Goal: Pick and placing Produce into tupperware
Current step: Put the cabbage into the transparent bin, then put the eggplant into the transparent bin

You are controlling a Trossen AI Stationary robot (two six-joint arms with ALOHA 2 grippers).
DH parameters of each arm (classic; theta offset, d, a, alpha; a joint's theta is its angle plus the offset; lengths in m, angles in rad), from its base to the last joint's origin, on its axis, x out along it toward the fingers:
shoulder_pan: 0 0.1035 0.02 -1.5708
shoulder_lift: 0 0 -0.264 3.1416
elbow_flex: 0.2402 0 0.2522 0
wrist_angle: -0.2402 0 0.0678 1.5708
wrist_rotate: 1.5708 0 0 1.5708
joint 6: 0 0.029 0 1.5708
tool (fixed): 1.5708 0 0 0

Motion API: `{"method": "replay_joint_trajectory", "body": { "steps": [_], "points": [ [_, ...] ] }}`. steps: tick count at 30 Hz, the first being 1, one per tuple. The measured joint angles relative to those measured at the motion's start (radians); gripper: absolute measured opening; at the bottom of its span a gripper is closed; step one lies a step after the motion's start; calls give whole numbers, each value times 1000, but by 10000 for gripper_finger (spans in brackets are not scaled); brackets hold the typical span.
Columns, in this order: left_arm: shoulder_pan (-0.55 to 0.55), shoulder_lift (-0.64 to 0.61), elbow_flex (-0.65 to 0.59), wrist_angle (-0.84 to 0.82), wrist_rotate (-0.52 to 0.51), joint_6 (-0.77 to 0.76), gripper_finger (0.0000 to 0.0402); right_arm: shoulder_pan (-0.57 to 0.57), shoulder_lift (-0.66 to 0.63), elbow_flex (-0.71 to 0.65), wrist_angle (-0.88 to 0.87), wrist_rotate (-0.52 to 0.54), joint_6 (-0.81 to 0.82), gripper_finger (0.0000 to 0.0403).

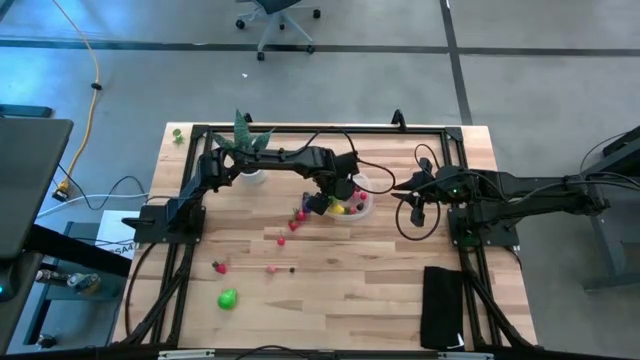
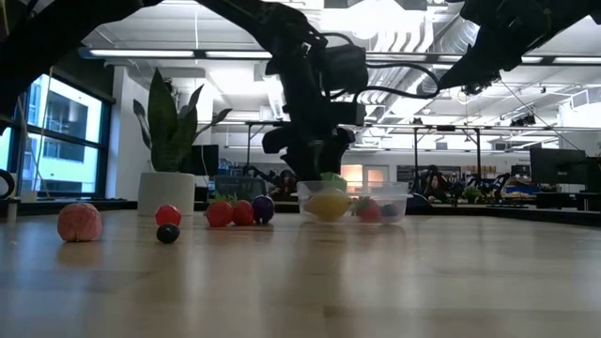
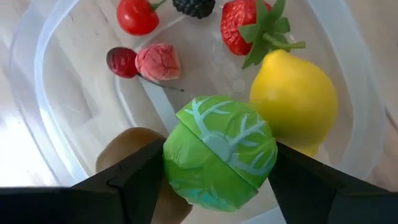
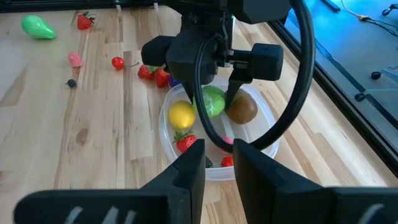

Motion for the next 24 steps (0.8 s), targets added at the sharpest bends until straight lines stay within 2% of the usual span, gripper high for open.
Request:
{"method": "replay_joint_trajectory", "body": {
  "steps": [6,10,16,24],
  "points": [
    [-4,0,0,-6,-44,-19,306,0,0,0,0,0,0,73],
    [-3,-2,5,-35,-42,-20,318,0,0,0,0,0,0,73],
    [-3,-2,100,-169,12,-90,313,0,0,0,0,0,0,73],
    [-3,-2,343,-453,112,-187,281,0,0,0,0,0,0,73]
  ]
}}
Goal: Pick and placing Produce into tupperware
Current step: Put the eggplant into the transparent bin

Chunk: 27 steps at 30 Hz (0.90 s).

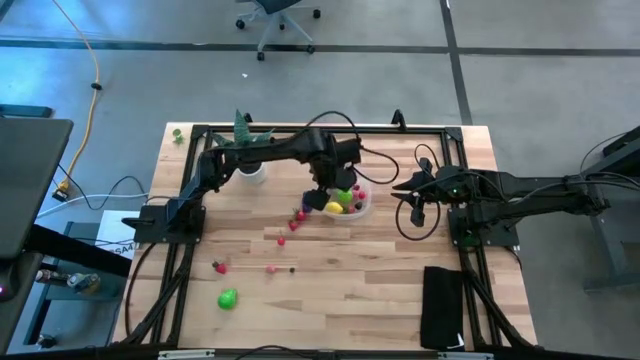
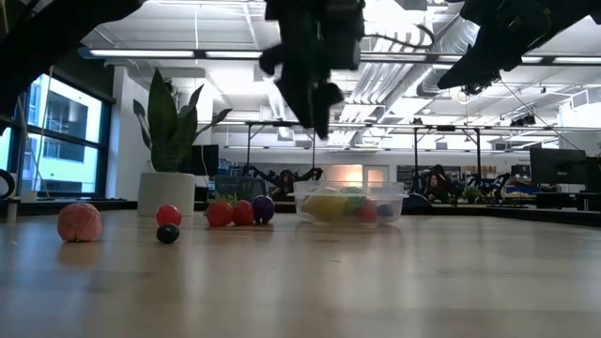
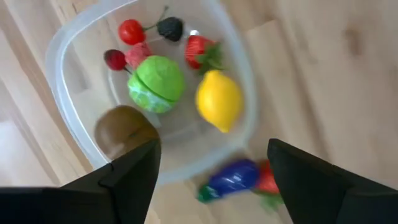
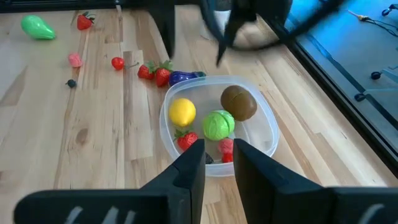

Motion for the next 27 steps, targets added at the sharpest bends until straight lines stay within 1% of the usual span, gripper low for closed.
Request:
{"method": "replay_joint_trajectory", "body": {
  "steps": [4,7,12,16,19,21,24,27],
  "points": [
    [-7,-2,84,-150,36,-19,262,0,0,0,0,0,0,73],
    [-24,-6,99,-223,33,-37,249,0,0,0,0,0,0,73],
    [-76,-19,98,-235,-23,-38,229,0,0,0,0,0,0,73],
    [-115,-48,76,-212,-69,-19,214,0,0,0,0,0,0,73],
    [-143,-91,11,-157,-97,14,203,0,0,0,0,0,0,73],
    [-157,-136,-63,-97,-98,36,196,0,0,0,0,0,0,73],
    [-167,-230,-219,34,-87,49,186,0,0,0,0,0,0,73],
    [-163,-344,-425,191,-42,50,178,0,0,0,0,0,0,73]
  ]
}}
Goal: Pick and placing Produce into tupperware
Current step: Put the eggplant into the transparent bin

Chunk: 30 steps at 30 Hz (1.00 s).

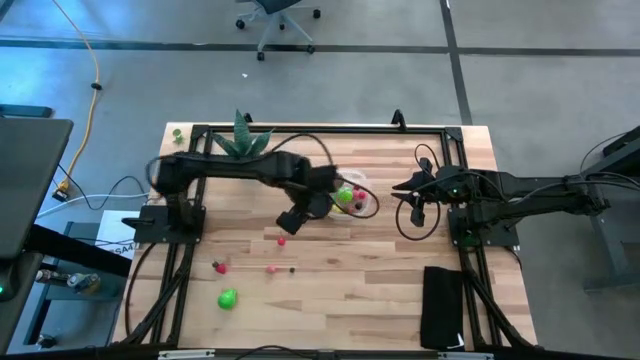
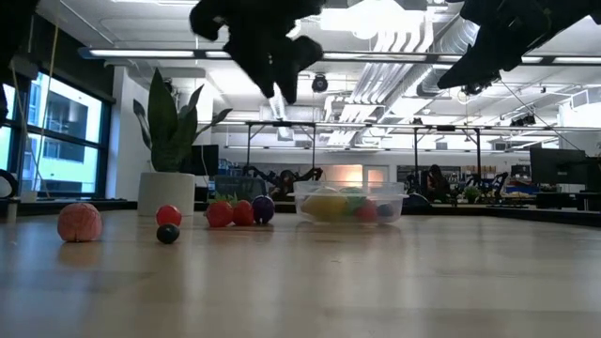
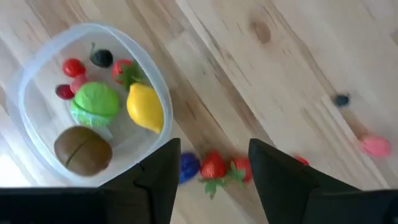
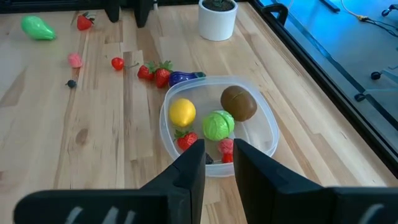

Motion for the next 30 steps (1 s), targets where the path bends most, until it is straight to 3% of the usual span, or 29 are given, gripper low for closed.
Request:
{"method": "replay_joint_trajectory", "body": {
  "steps": [4,9,19,25,30],
  "points": [
    [32,-136,-242,201,8,40,173,0,0,0,0,0,0,73],
    [95,-201,-406,313,16,97,173,0,0,0,0,0,0,73],
    [217,-196,-547,396,26,470,173,0,0,0,-1,0,0,73],
    [236,-196,-577,470,32,789,173,0,0,0,0,0,0,73],
    [235,-196,-592,507,51,955,173,0,0,0,0,0,0,73]
  ]
}}
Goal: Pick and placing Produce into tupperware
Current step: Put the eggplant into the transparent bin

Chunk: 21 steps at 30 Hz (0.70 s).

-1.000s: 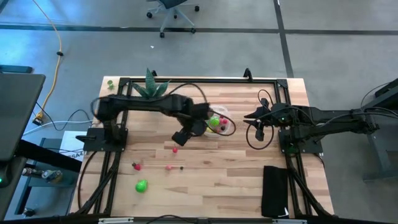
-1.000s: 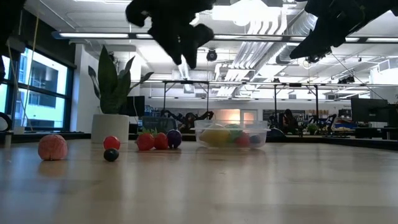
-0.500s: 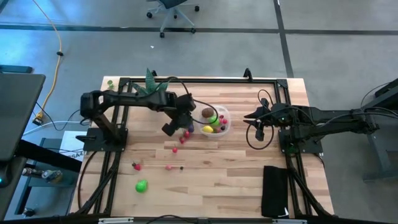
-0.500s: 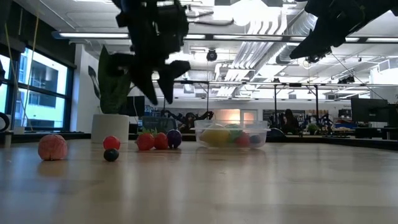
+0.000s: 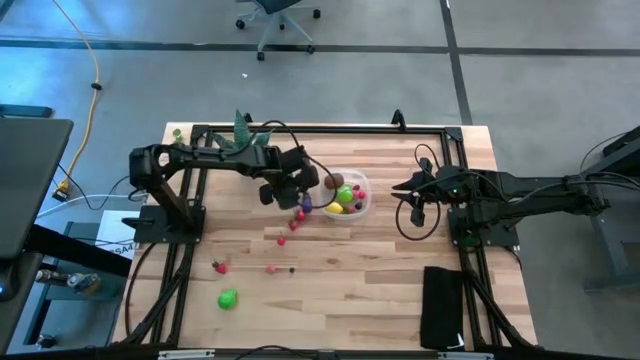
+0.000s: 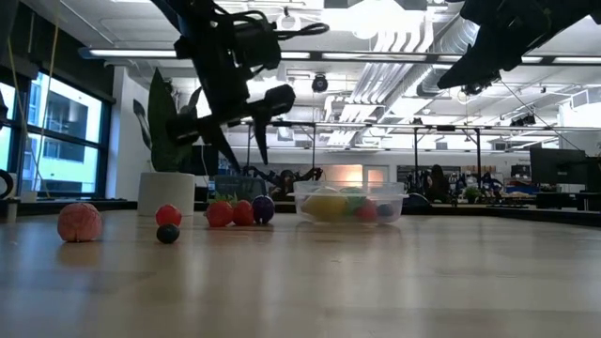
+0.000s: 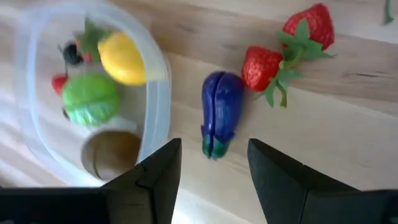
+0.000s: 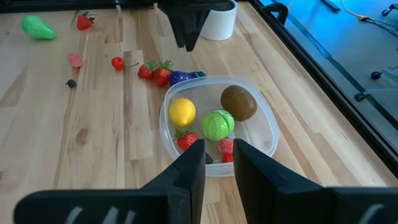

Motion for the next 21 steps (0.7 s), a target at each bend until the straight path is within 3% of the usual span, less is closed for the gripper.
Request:
{"method": "replay_joint_trajectory", "body": {
  "steps": [5,14,21],
  "points": [
    [0,44,-2,15,16,60,173,0,0,0,0,0,0,73],
    [0,99,-1,52,-42,66,174,0,0,0,0,0,0,73],
    [0,99,-1,94,-83,65,201,0,0,0,0,0,0,73]
  ]
}}
